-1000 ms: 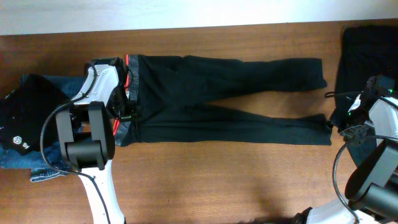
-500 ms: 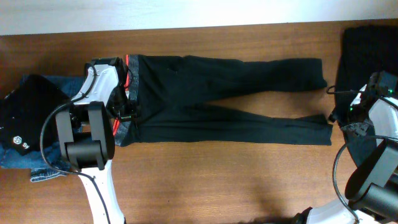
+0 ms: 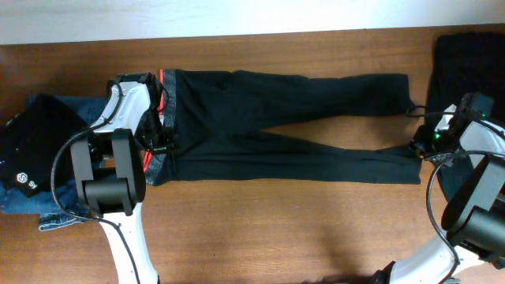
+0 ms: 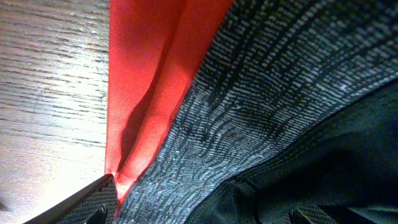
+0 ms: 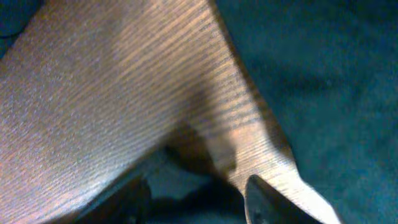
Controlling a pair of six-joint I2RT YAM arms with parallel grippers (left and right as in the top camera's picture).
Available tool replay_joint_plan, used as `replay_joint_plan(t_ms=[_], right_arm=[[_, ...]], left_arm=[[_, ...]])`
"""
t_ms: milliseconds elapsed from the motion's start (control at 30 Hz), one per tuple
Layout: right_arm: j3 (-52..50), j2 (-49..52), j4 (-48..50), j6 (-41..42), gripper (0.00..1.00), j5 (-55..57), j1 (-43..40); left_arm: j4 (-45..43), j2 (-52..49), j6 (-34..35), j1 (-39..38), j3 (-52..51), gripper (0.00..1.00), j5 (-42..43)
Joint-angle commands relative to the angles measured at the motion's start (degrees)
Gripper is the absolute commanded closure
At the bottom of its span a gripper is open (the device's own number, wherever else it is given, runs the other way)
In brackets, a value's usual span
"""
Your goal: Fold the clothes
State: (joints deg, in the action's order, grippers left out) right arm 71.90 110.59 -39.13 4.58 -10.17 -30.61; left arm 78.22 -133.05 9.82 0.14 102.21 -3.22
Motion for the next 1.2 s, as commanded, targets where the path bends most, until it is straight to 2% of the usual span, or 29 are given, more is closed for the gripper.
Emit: replay_joint_plan(t_ms=[0, 533, 667, 867, 1033, 1100, 1167], right_arm=[[-0.24, 0.83, 0.48, -1.86, 0.50, -1.25, -0.11], [-0.24, 4.50, 4.74, -5.88, 0.50, -1.86, 2.43], [-0.24, 4.50, 5.11, -6.29, 0.57, -1.88, 2.86], [-0.24, 4.50, 3.39, -6.32, 0.57, -1.81, 2.86], [-0.24, 4.50, 3.41, -6.29, 0.75, -1.64, 2.86], [-0.24, 4.50, 3.41, -6.29, 0.78, -1.62, 2.86], [-0.24, 4.50, 3.41, -6.29, 0.85, -1.62, 2.86]], left_arm=[[-3.80, -3.02, 1.40, 0.35, -1.20, 0.17, -1.92], [-3.65, -3.02, 1.40, 0.35, -1.20, 0.17, -1.90], [-3.63, -3.02, 1.40, 0.35, -1.20, 0.17, -1.90], [-3.63, -3.02, 1.40, 0.35, -1.20, 0.17, -1.92], [-3.63, -3.02, 1.40, 0.35, -1.20, 0.17, -1.92], [-3.61, -3.02, 1.40, 0.35, -1.20, 0.18, -1.92], [-3.63, -3.02, 1.40, 0.35, -1.20, 0.17, -1.92]])
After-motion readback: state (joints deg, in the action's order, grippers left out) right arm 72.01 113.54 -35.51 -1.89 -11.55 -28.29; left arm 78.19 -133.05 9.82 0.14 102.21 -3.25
